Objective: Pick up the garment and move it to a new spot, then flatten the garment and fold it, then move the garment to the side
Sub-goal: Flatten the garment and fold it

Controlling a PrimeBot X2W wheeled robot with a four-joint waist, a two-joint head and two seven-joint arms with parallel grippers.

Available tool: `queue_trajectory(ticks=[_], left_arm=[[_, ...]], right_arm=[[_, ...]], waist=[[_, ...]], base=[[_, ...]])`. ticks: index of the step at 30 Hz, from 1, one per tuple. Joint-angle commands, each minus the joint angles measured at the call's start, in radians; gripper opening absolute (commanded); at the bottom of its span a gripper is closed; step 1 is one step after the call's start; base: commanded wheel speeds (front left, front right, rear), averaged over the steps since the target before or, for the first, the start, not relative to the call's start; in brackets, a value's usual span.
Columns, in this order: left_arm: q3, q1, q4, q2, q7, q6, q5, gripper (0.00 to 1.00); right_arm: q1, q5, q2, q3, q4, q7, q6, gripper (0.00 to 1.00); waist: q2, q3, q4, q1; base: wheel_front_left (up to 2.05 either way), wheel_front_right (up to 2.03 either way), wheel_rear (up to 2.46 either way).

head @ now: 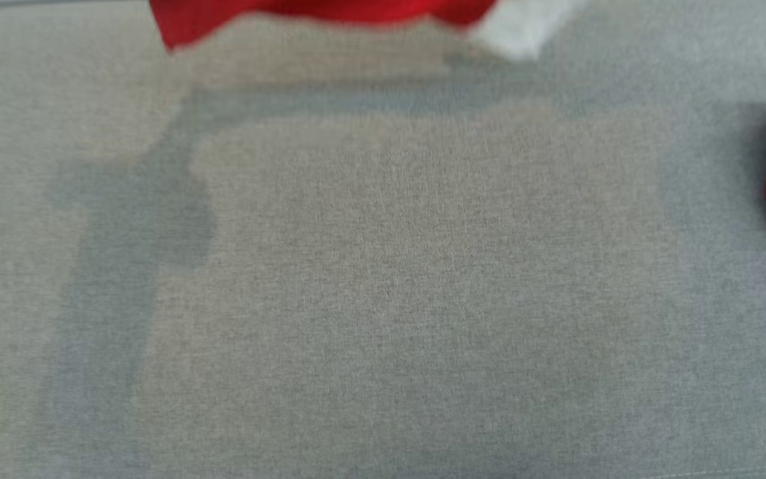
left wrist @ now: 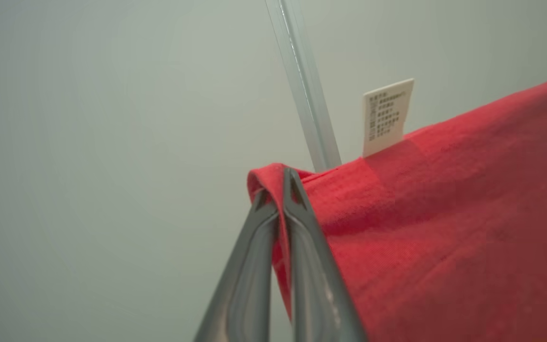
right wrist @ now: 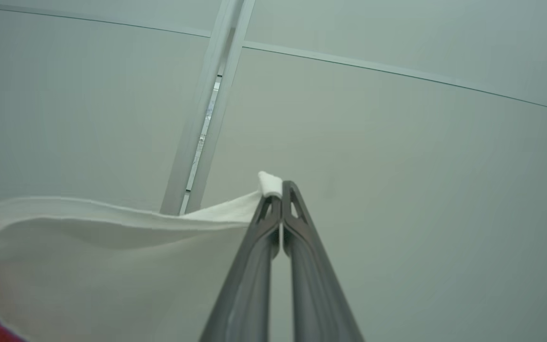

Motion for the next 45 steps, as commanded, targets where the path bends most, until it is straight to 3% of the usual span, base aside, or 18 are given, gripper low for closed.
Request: queue_trajectory(ticks=[1,4,7,13,14,20,24,30,38,41,45], left_arm=[[-0.006,-0.006,0.026,-0.009,-0.023,-0.003,0.010,0.00],[-0.027,0.023,0.069,-0.027,-0.066,-0.008,-0.003,0.00],[-0.050,0.122,0.083,-0.046,-0.079,-0.008,-0.036,0.00],[0.059,0.494,0.005,-0.117,-0.079,-0.008,-0.024,0.00],[0.059,0.494,0.005,-0.117,-0.079,-0.008,-0.024,0.00],[0.171,0.882,-0.038,-0.218,-0.079,-0.008,0.014,0.00],[0.200,1.045,-0.042,-0.252,-0.079,-0.007,0.043,0.00],[0.290,1.264,-0.078,-0.293,-0.079,-0.007,0.086,0.00],[0.357,1.495,-0.143,-0.354,-0.079,-0.007,0.142,0.00],[0.396,1.563,-0.148,-0.373,-0.079,-0.007,0.141,0.00],[0.393,1.633,-0.132,-0.388,-0.079,-0.007,0.139,0.00]], right_arm=[[-0.004,-0.011,0.009,-0.006,0.017,-0.010,-0.002,0.00],[0.039,-0.005,0.022,-0.004,0.036,-0.018,-0.002,0.00],[0.163,0.032,0.026,0.007,-0.021,-0.019,-0.002,0.00],[0.606,0.116,0.045,-0.030,-0.184,-0.019,-0.002,0.00],[0.606,0.116,0.045,-0.030,-0.184,-0.019,-0.002,0.00],[1.013,0.140,0.084,-0.060,-0.246,-0.018,-0.002,0.00],[1.205,0.127,0.117,-0.066,-0.245,-0.018,-0.002,0.00],[1.407,0.113,0.166,-0.096,-0.229,-0.018,-0.002,0.00],[1.596,0.096,0.193,-0.096,-0.231,-0.018,-0.002,0.00],[1.650,0.078,0.175,-0.083,-0.257,-0.018,-0.002,0.00],[1.738,0.074,0.168,-0.138,-0.293,-0.018,-0.002,0.00]], waist=[[-0.0001,0.087,-0.016,0.0000],[-0.0001,0.087,-0.021,0.0000],[-0.0001,0.082,-0.024,0.0000],[-0.0001,0.032,-0.026,0.0000],[-0.0001,0.032,-0.026,0.0000],[-0.0001,-0.083,-0.045,0.0000],[-0.0001,-0.167,-0.066,0.0000],[-0.0001,-0.289,-0.098,0.0000],[-0.0001,-0.354,-0.107,0.0000],[-0.0001,-0.365,-0.098,0.0000],[-0.0001,-0.372,-0.078,0.0000]], base=[[0.00,0.00,0.00],[0.00,0.00,0.00],[0.00,0.00,0.00],[0.00,0.00,0.00],[0.00,0.00,0.00],[0.00,0.00,0.00],[0.00,0.00,0.00],[0.00,0.00,0.00],[0.00,0.00,0.00],[0.00,0.00,0.00],[0.00,0.00,0.00]])
